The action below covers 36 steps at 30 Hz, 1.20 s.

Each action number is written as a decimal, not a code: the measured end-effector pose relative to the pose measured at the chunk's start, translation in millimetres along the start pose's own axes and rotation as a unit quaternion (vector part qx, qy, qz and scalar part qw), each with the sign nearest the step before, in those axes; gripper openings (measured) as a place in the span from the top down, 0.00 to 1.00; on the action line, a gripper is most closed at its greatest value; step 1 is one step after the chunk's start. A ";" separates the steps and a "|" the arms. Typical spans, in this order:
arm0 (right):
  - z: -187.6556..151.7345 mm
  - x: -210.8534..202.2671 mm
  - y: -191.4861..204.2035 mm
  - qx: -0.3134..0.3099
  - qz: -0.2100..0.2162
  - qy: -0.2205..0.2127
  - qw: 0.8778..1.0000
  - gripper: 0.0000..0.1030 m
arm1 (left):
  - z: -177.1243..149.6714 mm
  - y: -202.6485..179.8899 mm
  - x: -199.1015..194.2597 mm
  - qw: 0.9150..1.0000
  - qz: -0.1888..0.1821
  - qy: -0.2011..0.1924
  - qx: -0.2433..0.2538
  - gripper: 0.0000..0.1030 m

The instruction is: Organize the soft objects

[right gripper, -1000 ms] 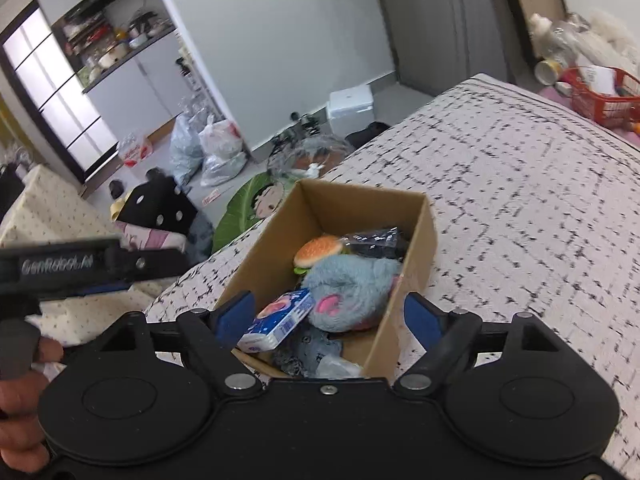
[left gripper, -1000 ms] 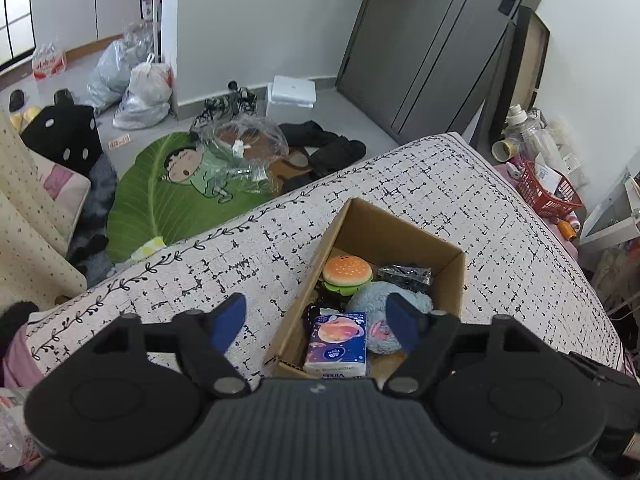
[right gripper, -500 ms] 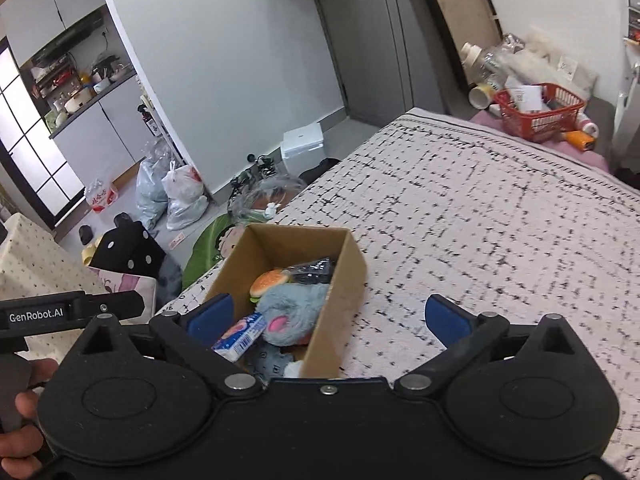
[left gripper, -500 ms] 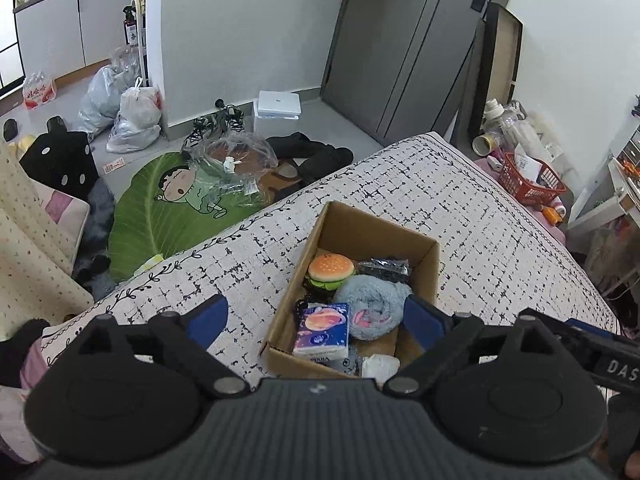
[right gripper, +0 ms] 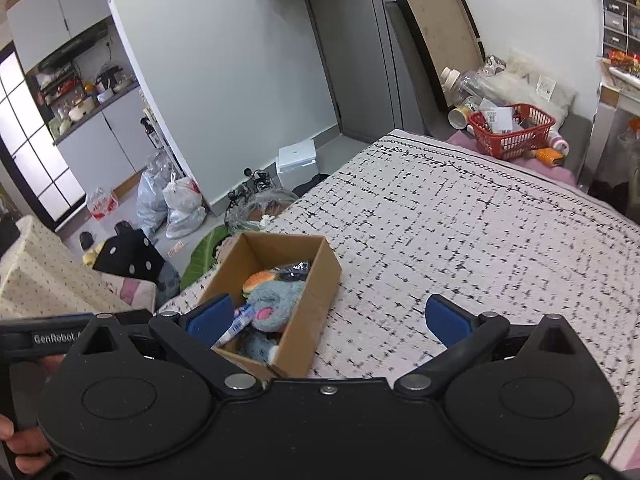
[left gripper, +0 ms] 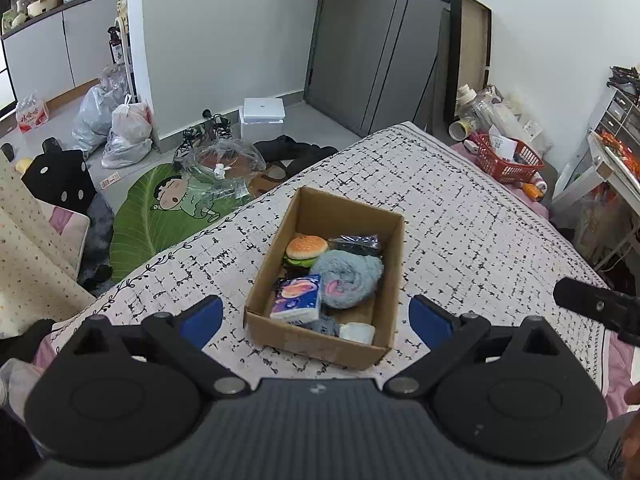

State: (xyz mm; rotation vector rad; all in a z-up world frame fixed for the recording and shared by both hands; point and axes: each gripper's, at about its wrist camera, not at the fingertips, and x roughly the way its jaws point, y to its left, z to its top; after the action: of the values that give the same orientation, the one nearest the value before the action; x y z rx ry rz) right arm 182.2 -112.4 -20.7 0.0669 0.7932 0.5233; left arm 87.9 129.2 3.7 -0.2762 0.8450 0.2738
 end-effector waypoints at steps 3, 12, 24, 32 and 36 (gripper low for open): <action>-2.7 -13.1 -3.2 -0.005 0.001 -0.004 1.000 0.00 | -6.0 -9.9 -9.8 1.000 0.000 -0.004 0.004 0.04; -8.5 -57.1 -12.8 -0.020 0.001 -0.035 0.999 0.00 | -23.9 -38.0 -42.4 1.000 -0.004 -0.016 0.024 0.01; -10.6 -104.7 -20.0 -0.024 0.000 -0.061 0.998 0.00 | -38.0 -60.2 -81.1 0.998 -0.005 -0.039 0.049 0.01; -20.5 -125.9 -14.2 -0.037 -0.023 -0.068 0.997 0.00 | -49.8 -62.9 -104.3 0.997 -0.014 -0.034 0.070 0.01; -28.3 -136.8 -12.4 -0.039 -0.025 -0.075 0.996 0.00 | -55.6 -62.1 -115.2 0.996 -0.008 -0.039 0.076 0.01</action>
State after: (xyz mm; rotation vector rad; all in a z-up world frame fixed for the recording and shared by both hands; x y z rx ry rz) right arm 88.2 -191.6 46.8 0.0151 0.6256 0.4954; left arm -2.2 37.5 64.6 -0.1299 0.7815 0.2026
